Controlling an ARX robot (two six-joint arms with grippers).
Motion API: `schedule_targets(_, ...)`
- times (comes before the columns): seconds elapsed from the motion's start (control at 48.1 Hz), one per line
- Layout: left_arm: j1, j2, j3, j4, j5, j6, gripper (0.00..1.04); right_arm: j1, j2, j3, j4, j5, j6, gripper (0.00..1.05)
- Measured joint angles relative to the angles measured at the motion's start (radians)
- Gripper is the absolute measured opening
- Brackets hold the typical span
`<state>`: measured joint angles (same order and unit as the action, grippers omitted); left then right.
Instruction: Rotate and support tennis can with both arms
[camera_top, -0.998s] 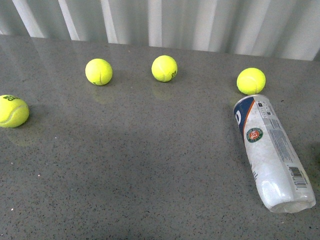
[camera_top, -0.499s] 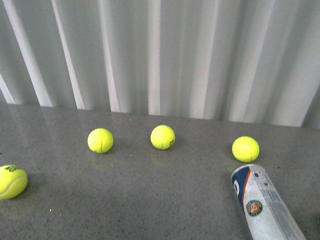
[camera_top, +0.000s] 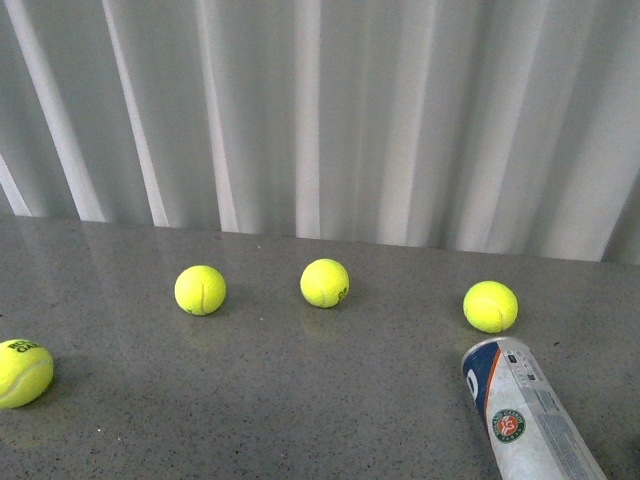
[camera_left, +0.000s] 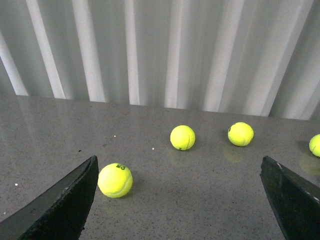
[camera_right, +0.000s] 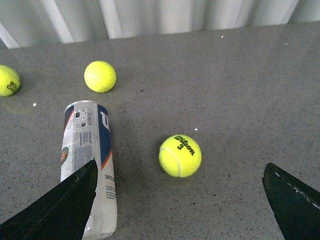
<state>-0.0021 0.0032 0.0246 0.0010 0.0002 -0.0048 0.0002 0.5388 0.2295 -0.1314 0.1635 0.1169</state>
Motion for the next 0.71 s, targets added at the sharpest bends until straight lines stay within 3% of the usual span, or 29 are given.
schedule_targets(0.187, 0.0, 0.0, 0.0, 0.0, 0.0, 0.0, 0.98, 0.047, 0.512, 0.209, 0.071, -0.042, -0.001, 0.97)
schedule_targets(0.353, 0.0, 0.0, 0.0, 0.0, 0.0, 0.0, 0.98, 0.111, 0.926, 0.418, 0.034, -0.109, 0.026, 0.97)
schedule_targets(0.52, 0.0, 0.0, 0.0, 0.0, 0.0, 0.0, 0.98, 0.148, 1.157, 0.571, 0.017, -0.148, 0.084, 0.97)
schedule_targets(0.707, 0.0, 0.0, 0.0, 0.0, 0.0, 0.0, 0.98, 0.189, 1.251, 0.608, 0.026, -0.161, 0.125, 0.97)
